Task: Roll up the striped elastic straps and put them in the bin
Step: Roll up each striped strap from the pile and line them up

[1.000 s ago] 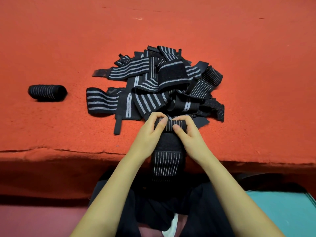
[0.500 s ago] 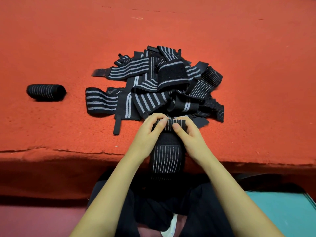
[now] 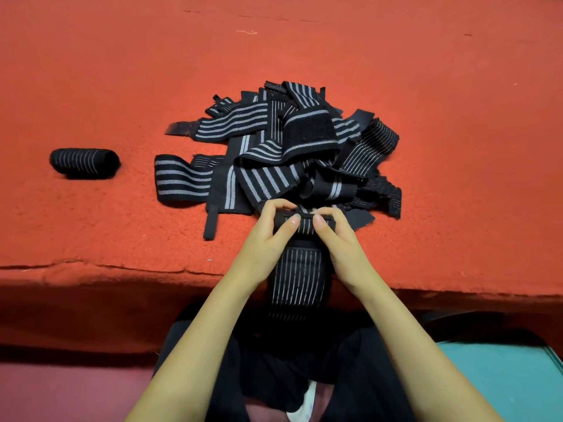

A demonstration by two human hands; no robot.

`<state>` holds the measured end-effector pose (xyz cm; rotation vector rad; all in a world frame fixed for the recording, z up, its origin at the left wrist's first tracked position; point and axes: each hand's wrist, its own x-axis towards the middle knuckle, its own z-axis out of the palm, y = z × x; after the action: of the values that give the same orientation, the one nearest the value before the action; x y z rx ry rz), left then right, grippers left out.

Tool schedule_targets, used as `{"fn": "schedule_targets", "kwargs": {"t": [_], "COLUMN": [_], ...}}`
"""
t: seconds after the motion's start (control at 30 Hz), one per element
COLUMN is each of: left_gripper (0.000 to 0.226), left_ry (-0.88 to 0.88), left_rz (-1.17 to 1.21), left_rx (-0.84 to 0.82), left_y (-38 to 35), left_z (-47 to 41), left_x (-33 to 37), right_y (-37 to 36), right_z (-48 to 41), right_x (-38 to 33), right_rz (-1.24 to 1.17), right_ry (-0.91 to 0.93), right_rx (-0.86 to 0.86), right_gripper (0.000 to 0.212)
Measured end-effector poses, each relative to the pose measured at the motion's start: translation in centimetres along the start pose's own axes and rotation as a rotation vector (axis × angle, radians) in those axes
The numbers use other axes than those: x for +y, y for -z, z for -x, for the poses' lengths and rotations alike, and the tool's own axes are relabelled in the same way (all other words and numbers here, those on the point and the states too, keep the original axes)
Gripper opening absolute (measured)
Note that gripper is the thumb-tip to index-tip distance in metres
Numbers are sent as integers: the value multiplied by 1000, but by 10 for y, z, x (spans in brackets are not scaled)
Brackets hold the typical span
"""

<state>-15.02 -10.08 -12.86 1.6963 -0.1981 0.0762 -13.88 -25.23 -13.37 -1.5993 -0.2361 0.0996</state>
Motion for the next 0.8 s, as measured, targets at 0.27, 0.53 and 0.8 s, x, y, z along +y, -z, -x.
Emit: {"fn": "schedule_targets", "kwargs": {"t": [0.27,0.53,0.8], "left_gripper": [39,4,17], "left_ry": [147,77,-5], "left_rz": [100,25,78], "left_rx": [-18,-28,-87], "left_y": [-6,-3,4], "left_z": [-3,-3,-2], "left_x": [3,0,-4], "right_y": [-2,0,2], "right_z": [2,3,2], "right_x": [-3,0,0], "right_rz": [-3,43,48], "right_ry": [-19,5,5], "right_rx": [-48,-23,-28], "right_gripper": [26,24,16]}}
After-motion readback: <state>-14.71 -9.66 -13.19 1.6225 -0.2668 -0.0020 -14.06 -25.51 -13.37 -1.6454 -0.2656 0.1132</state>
